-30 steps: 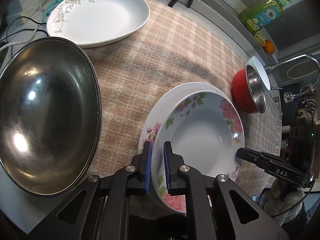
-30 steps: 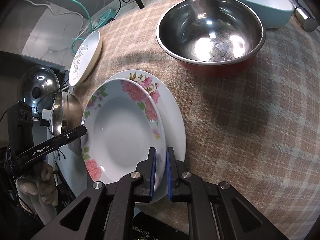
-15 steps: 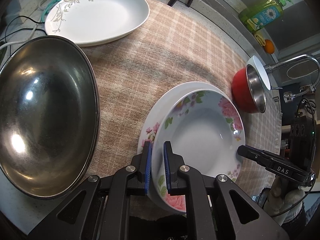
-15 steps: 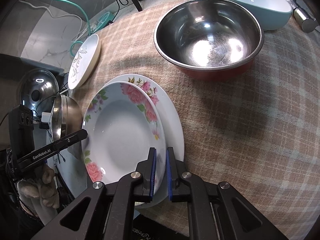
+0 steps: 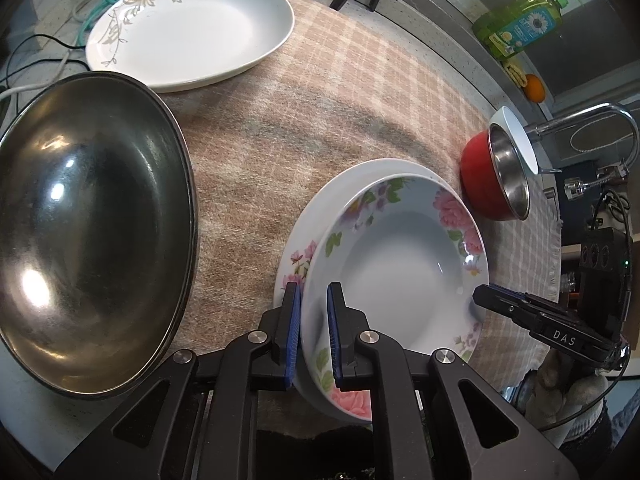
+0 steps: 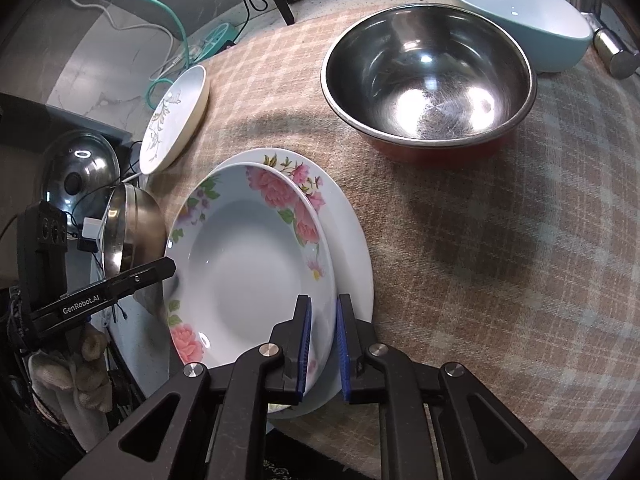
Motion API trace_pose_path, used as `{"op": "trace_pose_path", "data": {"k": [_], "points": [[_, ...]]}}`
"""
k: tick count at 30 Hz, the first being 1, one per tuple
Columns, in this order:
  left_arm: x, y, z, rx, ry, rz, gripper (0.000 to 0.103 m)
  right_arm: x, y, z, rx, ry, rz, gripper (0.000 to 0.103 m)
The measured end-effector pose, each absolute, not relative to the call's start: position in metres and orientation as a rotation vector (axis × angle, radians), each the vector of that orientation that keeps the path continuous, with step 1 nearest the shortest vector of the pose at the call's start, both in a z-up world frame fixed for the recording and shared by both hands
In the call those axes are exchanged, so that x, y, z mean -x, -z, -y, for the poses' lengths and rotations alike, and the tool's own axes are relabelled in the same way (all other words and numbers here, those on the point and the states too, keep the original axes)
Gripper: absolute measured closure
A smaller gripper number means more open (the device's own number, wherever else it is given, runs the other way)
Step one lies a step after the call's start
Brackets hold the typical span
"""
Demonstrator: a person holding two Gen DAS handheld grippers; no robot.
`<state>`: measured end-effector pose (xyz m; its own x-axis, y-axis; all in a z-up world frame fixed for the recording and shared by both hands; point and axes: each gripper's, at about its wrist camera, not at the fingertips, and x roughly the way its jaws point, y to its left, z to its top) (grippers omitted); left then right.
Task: Organize plates and bowls
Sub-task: 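Open both grippers to release the pink-flowered plate rim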
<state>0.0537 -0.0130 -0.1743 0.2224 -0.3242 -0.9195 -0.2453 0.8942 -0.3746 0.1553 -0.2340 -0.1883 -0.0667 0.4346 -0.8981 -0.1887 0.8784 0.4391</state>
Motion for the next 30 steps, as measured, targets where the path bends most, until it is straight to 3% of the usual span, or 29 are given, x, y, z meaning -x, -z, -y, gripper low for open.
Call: {"op": "trace_pose_path", "data": {"k": [10, 13, 23, 30], "points": [[-0.055, 0.174, 0.013, 0.492, 0.057, -1.357, 0.089, -0.155, 0.187, 0.236, -0.211, -0.512, -1.548, 0.089], [-0.055, 0.172, 0.013, 0.49, 0.056, -1.35, 0.089, -0.154, 0.182, 0.237, -0.201, -0.513, -1.531, 0.081], [-0.051, 0.15, 0.012, 0.49, 0.06, -1.289, 0.089, -0.147, 0.158, 0.25, -0.177, -0.51, -1.456, 0.078], [-0.032, 0.129, 0.006, 0.531, 0.045, -1.197, 0.089, -0.136, 0.122, 0.26, -0.15, -0.509, -1.318, 0.069]]}}
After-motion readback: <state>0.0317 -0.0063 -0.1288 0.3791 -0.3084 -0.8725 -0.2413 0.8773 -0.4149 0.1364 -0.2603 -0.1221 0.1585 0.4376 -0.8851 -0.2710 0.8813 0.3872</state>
